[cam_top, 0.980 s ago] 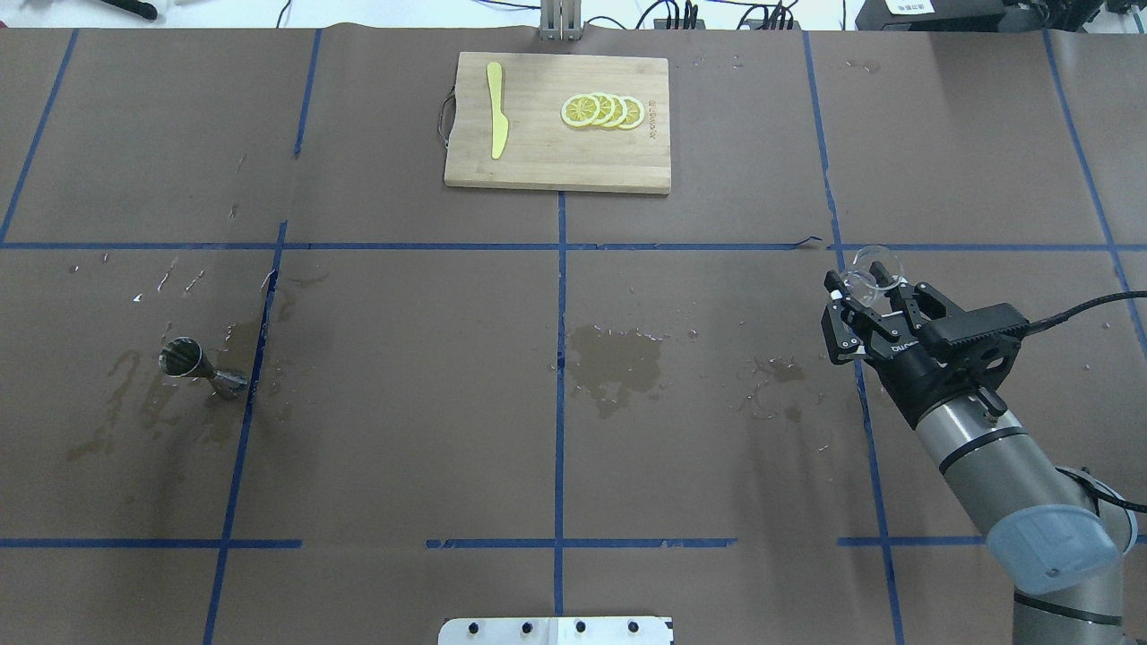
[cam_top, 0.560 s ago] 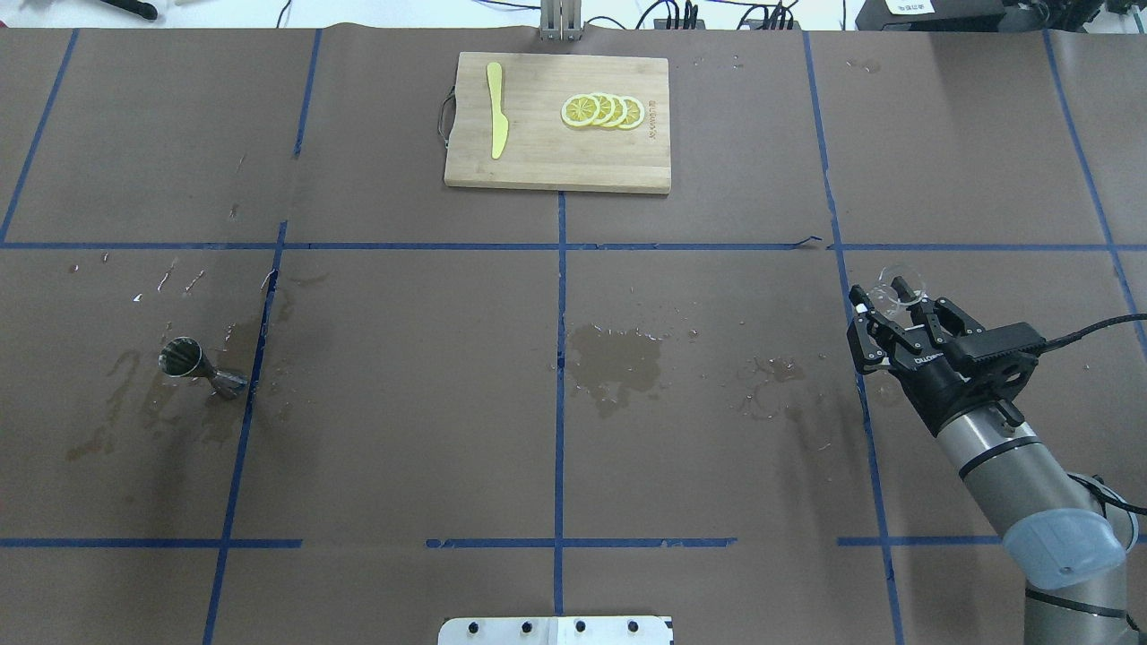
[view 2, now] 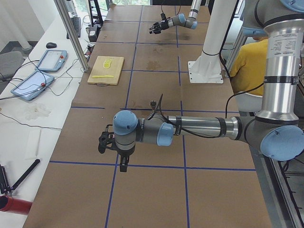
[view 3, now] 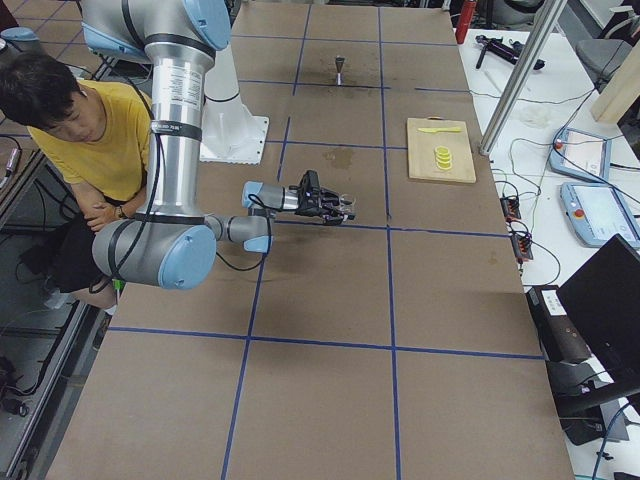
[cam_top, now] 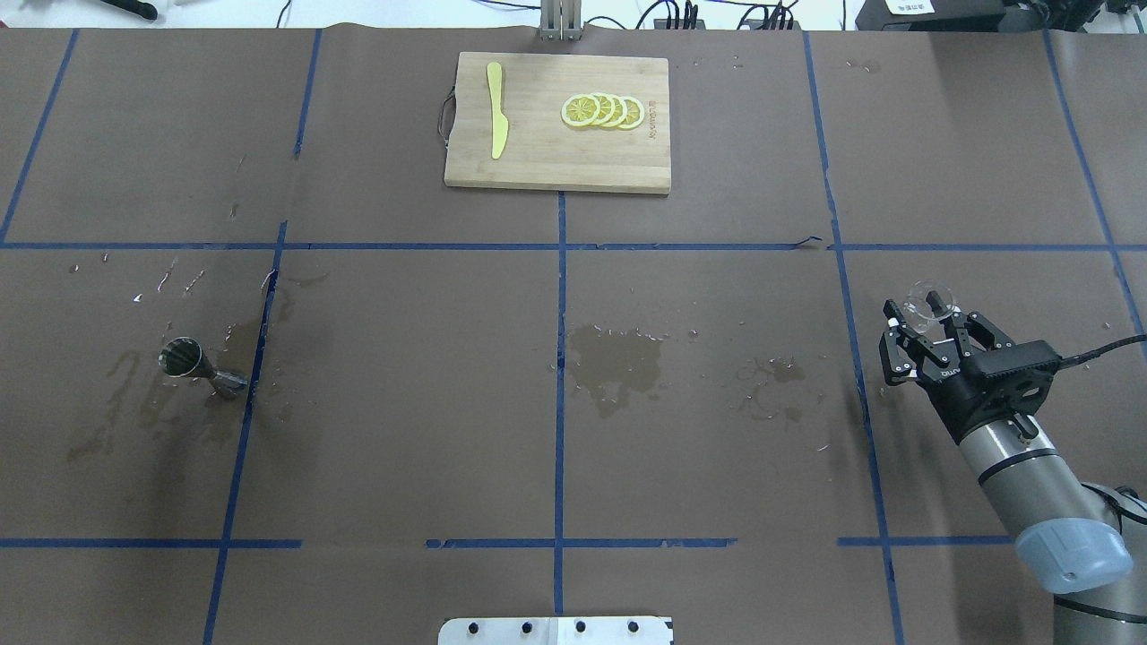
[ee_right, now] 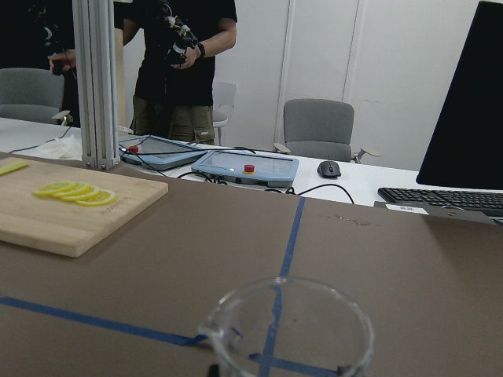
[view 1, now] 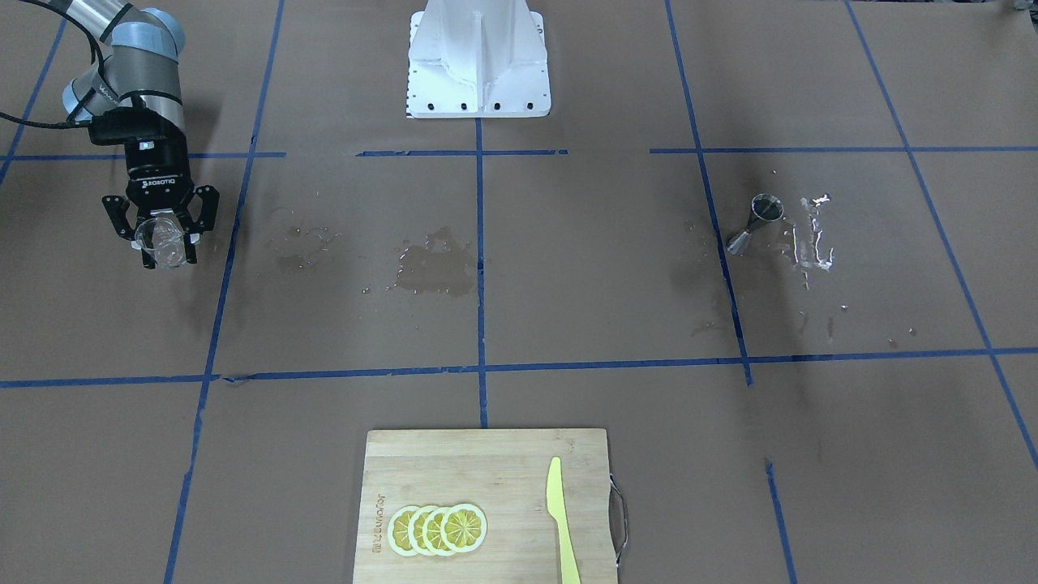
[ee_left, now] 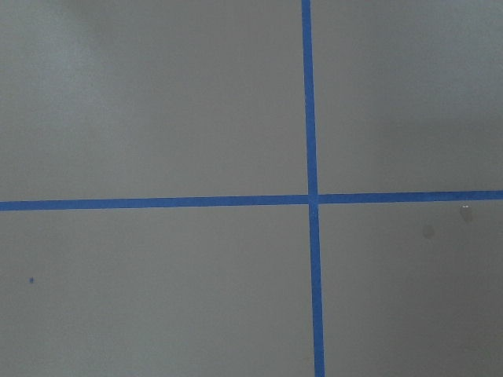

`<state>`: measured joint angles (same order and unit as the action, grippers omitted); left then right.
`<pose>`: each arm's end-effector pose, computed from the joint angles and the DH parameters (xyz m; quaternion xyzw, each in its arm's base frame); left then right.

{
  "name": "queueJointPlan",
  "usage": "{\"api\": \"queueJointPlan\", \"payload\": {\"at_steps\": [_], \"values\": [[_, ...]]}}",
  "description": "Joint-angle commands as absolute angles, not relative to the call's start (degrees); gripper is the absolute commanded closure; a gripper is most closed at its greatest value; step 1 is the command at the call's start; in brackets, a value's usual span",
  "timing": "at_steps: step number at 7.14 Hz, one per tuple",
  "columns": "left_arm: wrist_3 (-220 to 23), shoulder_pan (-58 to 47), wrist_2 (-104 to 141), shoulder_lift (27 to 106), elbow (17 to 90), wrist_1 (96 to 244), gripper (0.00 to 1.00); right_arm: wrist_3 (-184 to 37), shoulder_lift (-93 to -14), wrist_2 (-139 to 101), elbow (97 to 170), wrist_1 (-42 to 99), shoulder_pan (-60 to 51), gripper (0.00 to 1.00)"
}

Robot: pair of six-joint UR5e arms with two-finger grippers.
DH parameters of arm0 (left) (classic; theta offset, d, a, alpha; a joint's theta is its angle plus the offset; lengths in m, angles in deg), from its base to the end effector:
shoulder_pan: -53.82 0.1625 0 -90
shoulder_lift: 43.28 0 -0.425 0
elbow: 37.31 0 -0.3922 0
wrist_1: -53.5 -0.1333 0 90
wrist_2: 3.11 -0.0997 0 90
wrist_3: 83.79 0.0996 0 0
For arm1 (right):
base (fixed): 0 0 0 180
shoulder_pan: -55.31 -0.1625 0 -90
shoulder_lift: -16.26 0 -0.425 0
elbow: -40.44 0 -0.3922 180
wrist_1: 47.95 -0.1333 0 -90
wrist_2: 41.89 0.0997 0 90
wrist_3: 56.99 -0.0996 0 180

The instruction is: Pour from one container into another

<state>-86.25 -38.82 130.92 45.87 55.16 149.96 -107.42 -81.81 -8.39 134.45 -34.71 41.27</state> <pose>-0.0868 -0.4910 0.6333 0.0659 0.3738 -0.0148 0.9250 -0.3488 -0.3103 0.5322 0.5757 -0.2941 0.1168 0.7539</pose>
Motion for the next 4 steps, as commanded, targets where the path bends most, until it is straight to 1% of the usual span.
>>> {"api": "queueJointPlan", "payload": {"at_steps": [1, 4], "values": [[-86.25, -38.82, 131.01, 45.93, 55.15, 150.01, 0.00, -107.53, -81.82, -8.06, 133.69, -32.57, 42.21, 1.00], [-86.25, -38.73, 131.10, 45.93, 55.15, 150.01, 0.00, -112.61, -81.65, -6.92, 132.11, -32.48, 43.35, 1.00]]}}
